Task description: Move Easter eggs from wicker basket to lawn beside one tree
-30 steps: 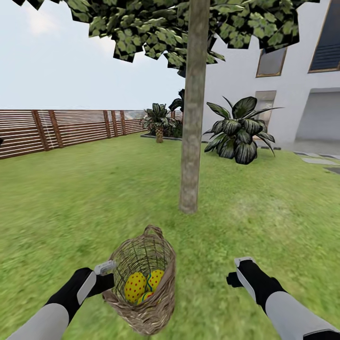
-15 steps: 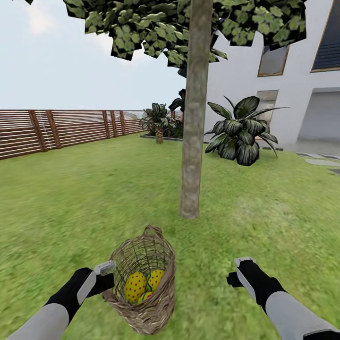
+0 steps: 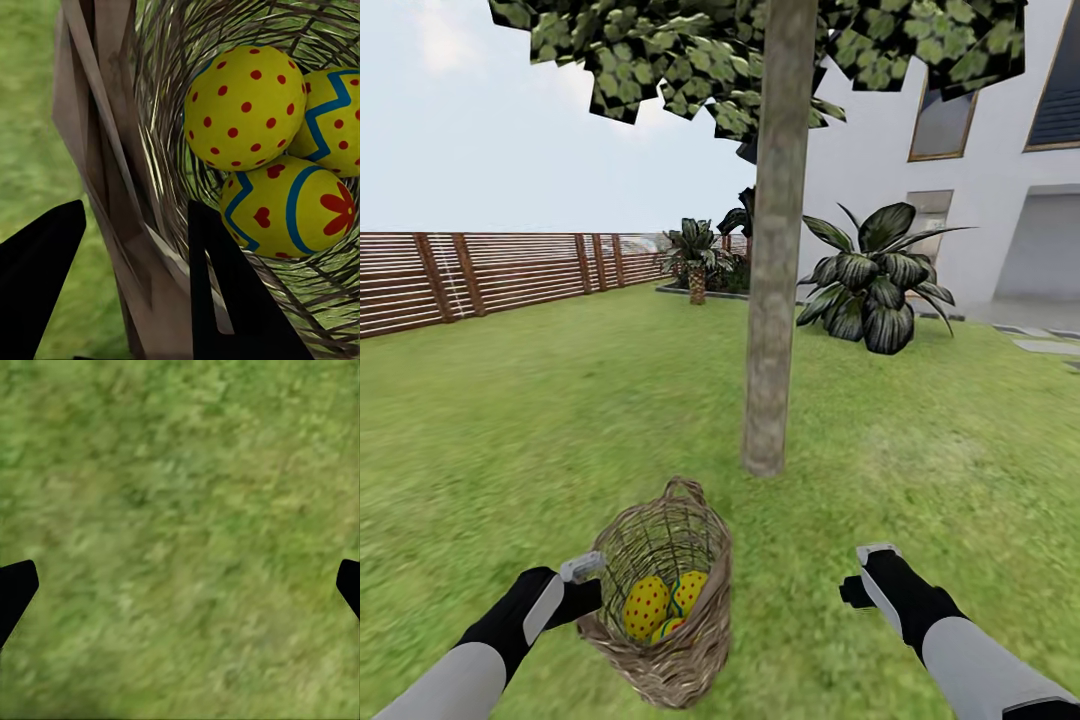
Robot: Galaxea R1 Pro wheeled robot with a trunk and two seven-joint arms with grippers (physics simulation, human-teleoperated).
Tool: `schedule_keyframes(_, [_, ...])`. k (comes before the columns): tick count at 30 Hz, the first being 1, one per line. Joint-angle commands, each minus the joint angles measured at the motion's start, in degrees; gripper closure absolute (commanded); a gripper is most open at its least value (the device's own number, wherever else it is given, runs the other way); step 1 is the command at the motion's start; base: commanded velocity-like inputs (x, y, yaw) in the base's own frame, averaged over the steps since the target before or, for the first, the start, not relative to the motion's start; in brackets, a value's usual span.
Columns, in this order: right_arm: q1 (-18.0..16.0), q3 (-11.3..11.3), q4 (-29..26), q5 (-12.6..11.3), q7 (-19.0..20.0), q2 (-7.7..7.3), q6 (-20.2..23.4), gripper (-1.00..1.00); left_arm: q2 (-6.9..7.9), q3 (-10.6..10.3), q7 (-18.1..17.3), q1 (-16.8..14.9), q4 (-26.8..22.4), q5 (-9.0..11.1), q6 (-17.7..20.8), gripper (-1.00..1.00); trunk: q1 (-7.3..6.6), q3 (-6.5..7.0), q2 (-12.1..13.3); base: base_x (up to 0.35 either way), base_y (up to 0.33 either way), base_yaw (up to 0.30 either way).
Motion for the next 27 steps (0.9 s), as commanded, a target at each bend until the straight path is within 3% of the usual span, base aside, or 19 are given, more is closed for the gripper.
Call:
schedule_keyframes(1, [-0.03, 0.43, -0.1, -0.61, -0.4, -0.06, 0.26, -1.0, -0.06, 0.15, 0.33, -0.03, -0.13, 1.04, 0.27, 1.0, 0.04, -0.07, -0.04, 0.329, 0.0, 0.0])
schedule_keyframes(7, [-0.03, 0.44, -0.1, -0.64, -0.4, -0.06, 0.26, -1.0, -0.14, 0.11, 0.36, -0.03, -0.13, 1.04, 0.05, 1.0, 0.04, -0.07, -0.04, 0.28, 0.0, 0.0])
schedule_keyframes(13, [-0.03, 0.51, 0.15, -0.68, -0.1, -0.39, -2.34, -1.0, -0.08, 0.14, 0.42, -0.03, -0.11, 1.01, -0.01, 1.0, 0.04, -0.07, -0.04, 0.012, 0.0, 0.0])
schedule_keyframes(27, [-0.03, 0.45, 0.34, -0.7, -0.22, -0.35, -2.46, -1.0, -0.17, 0.07, 0.36, -0.03, -0.05, 1.04, -0.08, 1.0, 0.47, -0.43, -0.84, 0.0, 0.0, 0.0])
